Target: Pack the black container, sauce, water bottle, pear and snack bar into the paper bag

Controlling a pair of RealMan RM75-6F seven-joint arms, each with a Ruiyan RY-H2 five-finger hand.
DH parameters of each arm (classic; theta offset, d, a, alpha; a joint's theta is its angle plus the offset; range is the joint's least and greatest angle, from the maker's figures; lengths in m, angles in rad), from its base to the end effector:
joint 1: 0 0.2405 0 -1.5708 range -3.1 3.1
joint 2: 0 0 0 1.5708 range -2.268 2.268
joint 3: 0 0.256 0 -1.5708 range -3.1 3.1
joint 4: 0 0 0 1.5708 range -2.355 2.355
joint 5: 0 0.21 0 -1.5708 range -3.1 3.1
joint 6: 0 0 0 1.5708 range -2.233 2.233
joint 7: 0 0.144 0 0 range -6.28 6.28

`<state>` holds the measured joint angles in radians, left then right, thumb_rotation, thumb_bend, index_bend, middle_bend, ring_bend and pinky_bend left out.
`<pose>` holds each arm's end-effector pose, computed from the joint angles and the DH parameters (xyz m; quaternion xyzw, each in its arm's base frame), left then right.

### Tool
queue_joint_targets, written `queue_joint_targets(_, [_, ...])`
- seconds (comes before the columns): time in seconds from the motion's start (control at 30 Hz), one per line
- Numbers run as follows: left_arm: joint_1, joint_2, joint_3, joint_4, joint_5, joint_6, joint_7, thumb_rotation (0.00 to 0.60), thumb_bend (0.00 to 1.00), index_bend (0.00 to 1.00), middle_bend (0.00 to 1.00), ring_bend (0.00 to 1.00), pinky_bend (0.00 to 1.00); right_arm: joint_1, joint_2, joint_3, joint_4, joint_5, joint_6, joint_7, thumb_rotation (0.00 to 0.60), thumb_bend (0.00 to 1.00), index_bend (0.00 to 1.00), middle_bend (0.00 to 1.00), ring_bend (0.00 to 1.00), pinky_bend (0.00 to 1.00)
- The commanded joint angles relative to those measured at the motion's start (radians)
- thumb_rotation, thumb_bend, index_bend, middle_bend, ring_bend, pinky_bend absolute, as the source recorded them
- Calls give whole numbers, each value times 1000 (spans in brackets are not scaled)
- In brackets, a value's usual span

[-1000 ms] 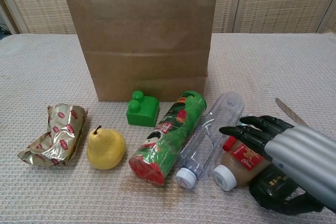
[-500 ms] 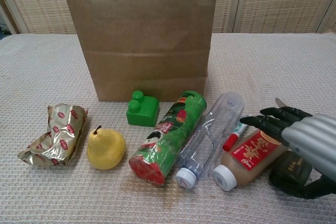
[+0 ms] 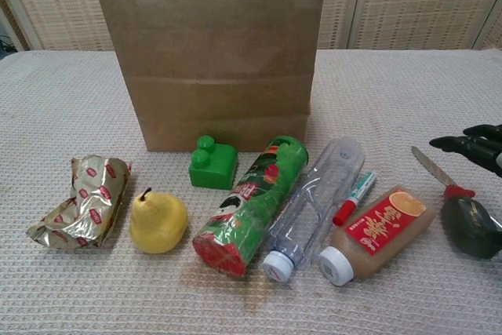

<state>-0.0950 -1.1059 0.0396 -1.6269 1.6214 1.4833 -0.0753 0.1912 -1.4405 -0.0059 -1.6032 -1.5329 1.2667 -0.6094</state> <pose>-0.2990 0.1635 0.1432 -0.6329 -0.4088 -0.4043 0.5185 -0.2529 -0.1873 0.0216 0.7522 -0.2903 0.2786 0.5219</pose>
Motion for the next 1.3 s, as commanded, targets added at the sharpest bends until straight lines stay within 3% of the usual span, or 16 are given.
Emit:
queue_joint_targets(0.03, [0,0,0,0,0,-1,-1,600,382,0,0,0,63,-4,19,5,-17,19,3,-6,600,147,0,105,0,75])
queue_joint_targets(0.33, [-3,1,0,-1,-3,-7,-4,600,383,0,0,0,63,44,137,-2,-139,53,-95,98,600,131,10,105,1,69])
queue_joint_targets(0.5, [-3,2,0,-2,-3,-7,-4,600,385,0,0,0,63,44,130,-26,-143,71,-109,34,600,41,26,105,19,69])
queue_joint_targets(0.8, [-2,4,2,-1,-2,-8,-10,600,382,0,0,0,63,76,142,-52,-152,184,-207,-63,600,25,30,107,19,69])
queue_joint_targets(1.3, [-4,6,1,-7,-9,-15,-12,600,384,0,0,0,64,130,89,-34,-105,218,-231,-66,600,26,31,107,20,69])
